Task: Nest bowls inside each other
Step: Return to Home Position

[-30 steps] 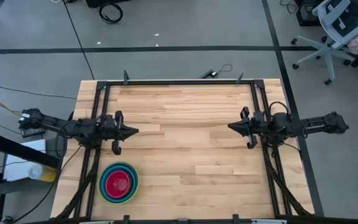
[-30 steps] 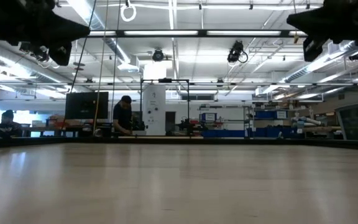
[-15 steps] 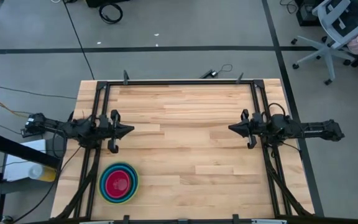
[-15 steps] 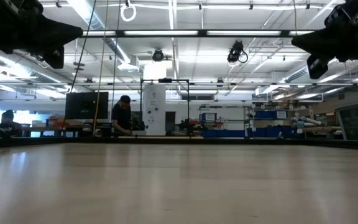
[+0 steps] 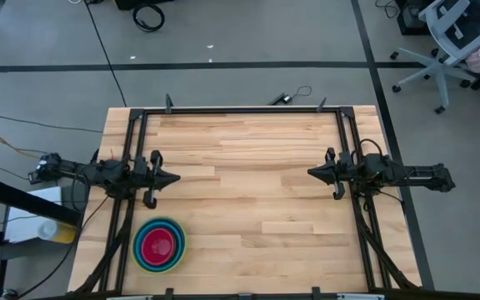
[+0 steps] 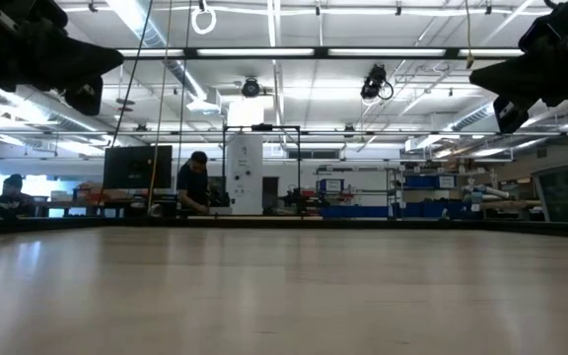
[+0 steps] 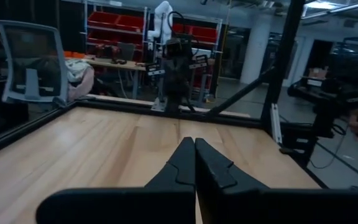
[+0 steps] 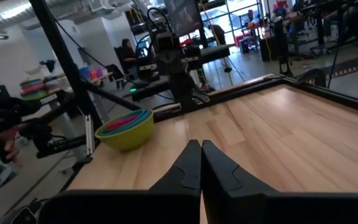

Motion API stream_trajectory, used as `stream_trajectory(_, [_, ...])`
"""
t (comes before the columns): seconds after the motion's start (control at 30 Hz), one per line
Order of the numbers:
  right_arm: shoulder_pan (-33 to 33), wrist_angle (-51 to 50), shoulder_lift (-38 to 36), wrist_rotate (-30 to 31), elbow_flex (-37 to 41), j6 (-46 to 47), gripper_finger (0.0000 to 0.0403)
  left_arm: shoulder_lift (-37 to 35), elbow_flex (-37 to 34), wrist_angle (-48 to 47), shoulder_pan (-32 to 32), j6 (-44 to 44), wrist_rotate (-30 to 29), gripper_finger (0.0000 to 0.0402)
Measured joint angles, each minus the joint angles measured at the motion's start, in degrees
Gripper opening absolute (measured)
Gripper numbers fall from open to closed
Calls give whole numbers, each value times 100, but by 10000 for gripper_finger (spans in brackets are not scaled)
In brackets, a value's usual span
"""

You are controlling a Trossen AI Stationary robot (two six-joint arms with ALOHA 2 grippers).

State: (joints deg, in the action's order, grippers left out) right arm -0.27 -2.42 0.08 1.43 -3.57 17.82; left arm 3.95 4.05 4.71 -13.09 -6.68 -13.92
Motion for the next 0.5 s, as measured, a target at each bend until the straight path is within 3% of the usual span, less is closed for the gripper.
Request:
stream_trajectory(0.37, [0, -129, 2, 83, -1, -349, 6, 100, -354, 685, 568, -163, 625, 0])
stream_trajectory(0.5, [1, 60, 2, 467, 177, -446, 5, 83, -354, 622, 599, -129, 661, 0])
